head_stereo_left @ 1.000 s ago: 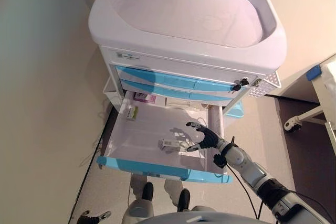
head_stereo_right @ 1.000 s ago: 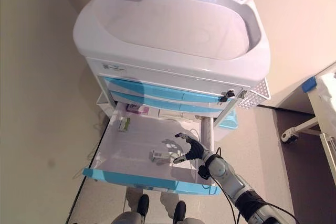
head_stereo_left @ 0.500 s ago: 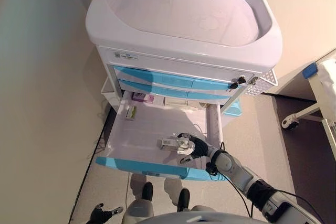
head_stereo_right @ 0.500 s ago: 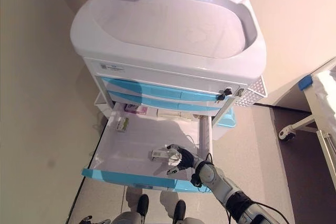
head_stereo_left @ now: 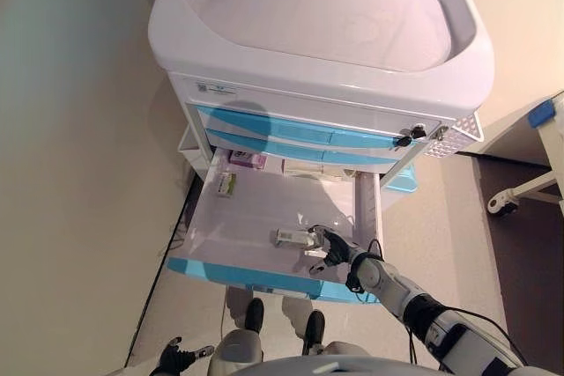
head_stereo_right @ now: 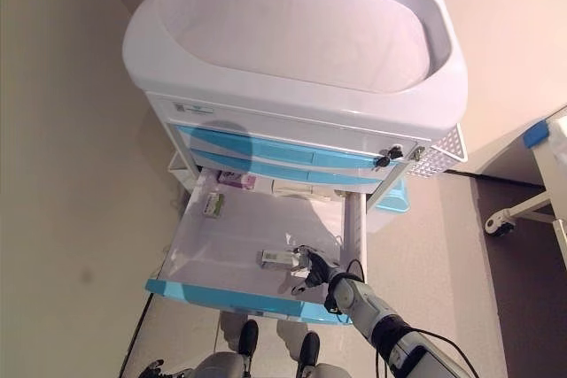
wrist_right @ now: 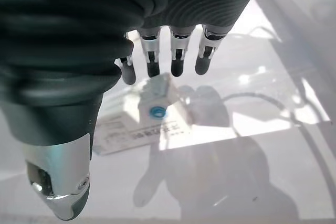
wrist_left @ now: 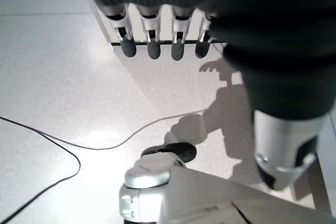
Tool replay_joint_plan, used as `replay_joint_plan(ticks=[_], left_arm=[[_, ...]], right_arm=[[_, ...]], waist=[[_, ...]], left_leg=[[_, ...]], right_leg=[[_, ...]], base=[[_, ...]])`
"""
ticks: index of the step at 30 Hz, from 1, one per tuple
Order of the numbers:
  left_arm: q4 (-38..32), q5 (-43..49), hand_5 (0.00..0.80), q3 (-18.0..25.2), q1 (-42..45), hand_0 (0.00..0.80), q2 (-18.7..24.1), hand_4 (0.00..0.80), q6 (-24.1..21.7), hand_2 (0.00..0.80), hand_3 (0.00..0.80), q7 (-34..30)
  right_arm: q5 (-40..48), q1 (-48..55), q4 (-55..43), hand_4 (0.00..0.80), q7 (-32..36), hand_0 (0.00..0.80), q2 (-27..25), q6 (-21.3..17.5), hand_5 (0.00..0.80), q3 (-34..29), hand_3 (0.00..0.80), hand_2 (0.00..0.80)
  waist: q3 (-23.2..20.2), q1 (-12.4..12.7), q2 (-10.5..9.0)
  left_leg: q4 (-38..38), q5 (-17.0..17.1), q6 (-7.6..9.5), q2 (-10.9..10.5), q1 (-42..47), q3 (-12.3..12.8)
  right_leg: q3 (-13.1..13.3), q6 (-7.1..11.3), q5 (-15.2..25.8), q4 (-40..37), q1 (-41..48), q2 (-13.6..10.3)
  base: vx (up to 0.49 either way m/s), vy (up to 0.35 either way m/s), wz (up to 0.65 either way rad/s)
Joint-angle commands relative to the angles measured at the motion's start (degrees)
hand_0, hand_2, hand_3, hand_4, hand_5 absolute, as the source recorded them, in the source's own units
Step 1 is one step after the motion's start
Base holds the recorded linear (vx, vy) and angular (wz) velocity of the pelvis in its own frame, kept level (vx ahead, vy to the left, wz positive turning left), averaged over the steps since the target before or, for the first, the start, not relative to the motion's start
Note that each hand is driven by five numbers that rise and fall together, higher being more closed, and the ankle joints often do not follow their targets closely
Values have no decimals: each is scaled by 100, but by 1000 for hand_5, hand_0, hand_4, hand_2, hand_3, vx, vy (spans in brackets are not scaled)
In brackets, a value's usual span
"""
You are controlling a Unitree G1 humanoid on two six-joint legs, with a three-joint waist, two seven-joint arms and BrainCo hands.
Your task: Open the drawer and pick up the medicine
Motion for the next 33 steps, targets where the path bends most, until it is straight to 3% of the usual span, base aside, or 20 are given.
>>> replay_joint_plan(ticks=[1, 23, 33], left_arm=[[193, 43, 0, -227, -206, 0, -80, 0, -43, 0, 0, 203], [60, -109, 0, -593, -362, 0, -172, 0, -111, 0, 0, 401], [84, -155, 0, -715, -538, 0, -157, 0, -131, 0, 0, 413]], right_arm=[[27, -409, -162, 0, -347, 0, 100, -54, 0, -79, 0, 0], [-58, -986, 871, 0, -812, 0, 340, 120, 0, -71, 0, 0], [-782, -1327, 1696, 0, -810, 0, 533, 274, 0, 349, 0, 0]], waist=[[-3, 44, -65], [146, 85, 70], [283, 177, 144]], left_leg=[[-22, -4, 123, -263, -268, -23], [-22, 46, 108, -279, -442, -75], [-22, 104, 97, -301, -577, -227]], right_leg=[[-34, 353, 185, 427, -381, -99], [-103, 342, 216, 418, -539, -108], [-209, 329, 221, 461, -644, -138]], base=[[0, 0, 0], [0, 0, 1], [-12, -9, 7]])
